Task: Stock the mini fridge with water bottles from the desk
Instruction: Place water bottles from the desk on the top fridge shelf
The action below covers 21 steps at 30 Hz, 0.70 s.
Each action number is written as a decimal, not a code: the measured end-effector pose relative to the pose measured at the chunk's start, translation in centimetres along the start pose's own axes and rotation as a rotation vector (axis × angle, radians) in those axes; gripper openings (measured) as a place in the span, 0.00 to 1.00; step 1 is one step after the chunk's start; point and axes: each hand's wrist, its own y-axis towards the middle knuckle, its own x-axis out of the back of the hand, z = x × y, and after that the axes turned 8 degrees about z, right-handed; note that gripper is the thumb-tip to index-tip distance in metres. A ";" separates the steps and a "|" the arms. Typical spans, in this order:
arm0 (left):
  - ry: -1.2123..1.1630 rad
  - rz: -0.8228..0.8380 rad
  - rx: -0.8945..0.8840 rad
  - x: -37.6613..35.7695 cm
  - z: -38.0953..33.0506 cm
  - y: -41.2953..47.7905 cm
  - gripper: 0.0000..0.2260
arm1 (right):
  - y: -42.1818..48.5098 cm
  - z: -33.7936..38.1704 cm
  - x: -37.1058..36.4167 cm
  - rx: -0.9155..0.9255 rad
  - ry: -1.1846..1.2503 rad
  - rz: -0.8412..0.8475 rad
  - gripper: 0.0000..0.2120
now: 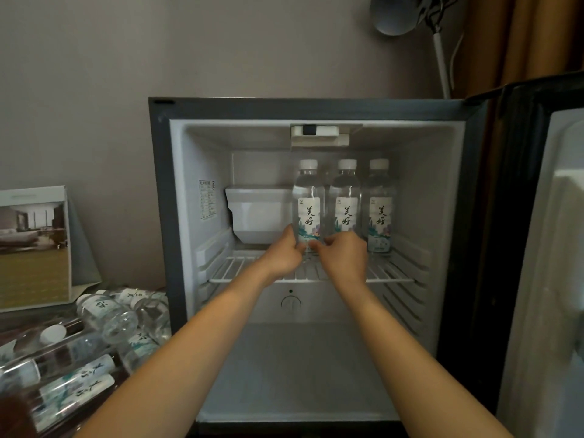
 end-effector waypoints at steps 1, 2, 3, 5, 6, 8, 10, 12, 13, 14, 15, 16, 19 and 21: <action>0.013 -0.005 0.003 0.1 0.1 -0.2 0.19 | -0.2 0.0 0.1 0.008 -0.004 -0.010 0.15; 0.021 -0.015 0.007 0.1 0.1 -0.6 0.20 | -0.5 0.1 0.3 0.021 -0.003 -0.027 0.14; 0.026 -0.028 0.010 0.2 0.0 -1.1 0.22 | -0.7 0.2 0.5 0.040 0.003 -0.046 0.13; 0.032 -0.080 0.020 0.4 -0.4 -2.4 0.24 | -1.6 0.7 1.0 0.079 0.030 -0.077 0.11; 0.036 -0.119 0.008 0.6 -0.7 -3.2 0.23 | -2.1 1.1 1.3 0.092 0.054 -0.077 0.10; 0.050 -0.182 -0.040 0.9 -1.3 -4.9 0.21 | -3.1 1.8 1.5 0.095 0.109 -0.050 0.09; 0.043 -0.217 -0.086 1.5 -1.7 -6.9 0.18 | -4.1 2.4 1.3 0.081 0.230 0.031 0.07; 0.011 -0.203 -0.132 2.1 -1.7 -9.3 0.16 | -5.6 3.0 0.8 0.064 0.445 0.144 0.07; 0.004 -0.189 -0.150 2.5 -1.5 -10.8 0.16 | -6.4 3.2 0.4 0.053 0.530 0.199 0.07; 0.001 -0.184 -0.164 3.0 -1.2 -12.4 0.17 | -7.3 3.4 -0.1 0.046 0.581 0.252 0.07; -0.007 -0.191 -0.175 3.5 -0.8 -14.0 0.19 | -8.1 3.6 -0.6 0.040 0.604 0.298 0.08; -0.016 -0.209 -0.175 4.0 -0.3 -15.5 0.22 | -8.9 3.8 -1.2 0.030 0.622 0.341 0.09; -0.034 -0.325 -0.108 5.6 1.6 -19.6 0.27 | -11.2 4.6 -3.2 -0.013 0.589 0.507 0.08; -0.048 -0.389 -0.050 6.4 2.7 -21.9 0.26 | -12.8 5.0 -4.7 -0.016 0.506 0.650 0.07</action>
